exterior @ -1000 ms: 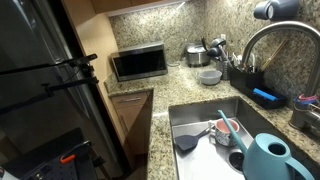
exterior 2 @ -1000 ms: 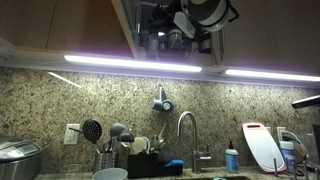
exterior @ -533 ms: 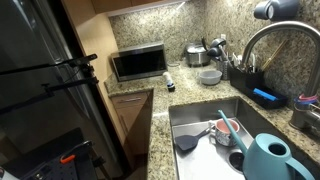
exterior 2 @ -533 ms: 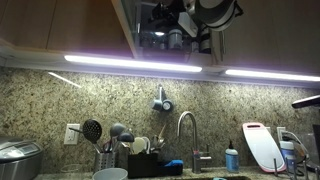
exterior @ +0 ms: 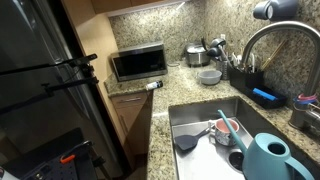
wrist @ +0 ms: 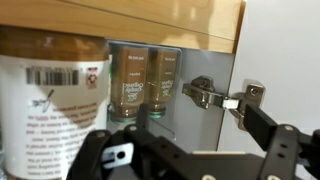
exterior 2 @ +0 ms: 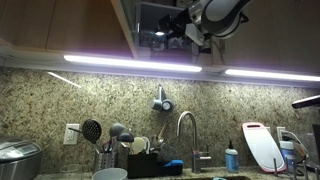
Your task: Take the salt shaker from the cabinet and put it on the counter
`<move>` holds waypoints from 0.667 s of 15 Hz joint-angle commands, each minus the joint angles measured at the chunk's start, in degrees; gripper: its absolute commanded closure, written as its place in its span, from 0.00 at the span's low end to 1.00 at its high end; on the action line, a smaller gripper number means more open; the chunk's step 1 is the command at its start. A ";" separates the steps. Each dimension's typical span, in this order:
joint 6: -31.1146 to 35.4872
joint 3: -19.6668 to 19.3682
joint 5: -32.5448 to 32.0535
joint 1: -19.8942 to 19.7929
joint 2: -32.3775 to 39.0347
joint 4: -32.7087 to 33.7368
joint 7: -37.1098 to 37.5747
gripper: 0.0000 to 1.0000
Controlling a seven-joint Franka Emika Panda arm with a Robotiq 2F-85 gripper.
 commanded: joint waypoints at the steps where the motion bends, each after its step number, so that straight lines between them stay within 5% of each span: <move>1: -2.87 2.03 -2.63 -1.92 -3.01 -2.79 2.41 0.00; 10: -6.41 7.24 -3.48 -4.25 -3.90 -2.14 2.04 0.00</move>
